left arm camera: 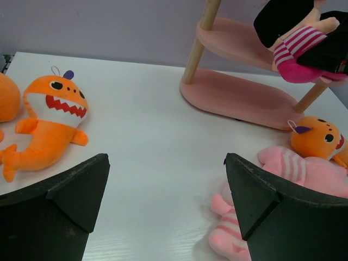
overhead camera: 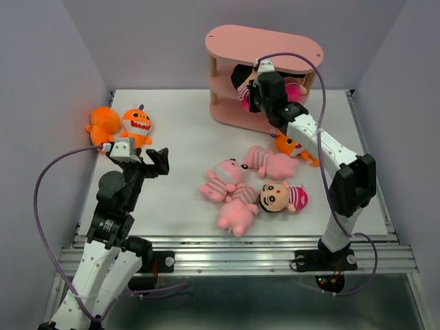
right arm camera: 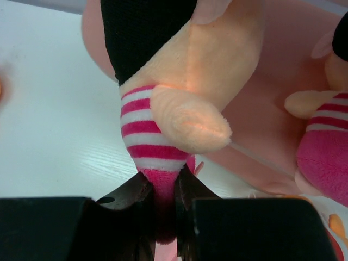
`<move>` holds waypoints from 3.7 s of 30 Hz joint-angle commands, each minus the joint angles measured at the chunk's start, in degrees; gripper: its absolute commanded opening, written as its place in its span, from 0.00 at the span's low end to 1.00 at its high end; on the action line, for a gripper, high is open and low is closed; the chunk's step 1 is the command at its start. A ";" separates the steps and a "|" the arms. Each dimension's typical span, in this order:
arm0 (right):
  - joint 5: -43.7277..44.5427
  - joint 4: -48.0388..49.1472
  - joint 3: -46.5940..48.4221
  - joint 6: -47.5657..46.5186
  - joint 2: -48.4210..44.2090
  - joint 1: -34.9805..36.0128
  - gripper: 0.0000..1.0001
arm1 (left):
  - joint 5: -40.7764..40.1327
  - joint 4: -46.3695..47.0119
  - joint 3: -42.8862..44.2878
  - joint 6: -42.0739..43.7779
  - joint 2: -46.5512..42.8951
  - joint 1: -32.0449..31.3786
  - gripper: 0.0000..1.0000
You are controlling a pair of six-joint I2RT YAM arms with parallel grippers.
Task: Place and organize the stuffed toys onto the shelf
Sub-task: Place the stuffed toy onto shelf
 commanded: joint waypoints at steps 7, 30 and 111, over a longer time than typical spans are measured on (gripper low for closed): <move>5.48 11.50 1.23 3.94 0.84 -2.43 0.01 | -0.19 3.45 -0.72 1.39 -0.57 0.20 0.98; 0.40 16.52 0.79 10.52 4.80 -6.47 0.16 | -0.28 2.92 -0.72 1.39 -0.13 0.12 0.98; -3.22 16.96 -8.17 17.47 -5.13 -9.19 0.70 | 0.07 2.75 -0.72 1.39 0.05 0.12 0.98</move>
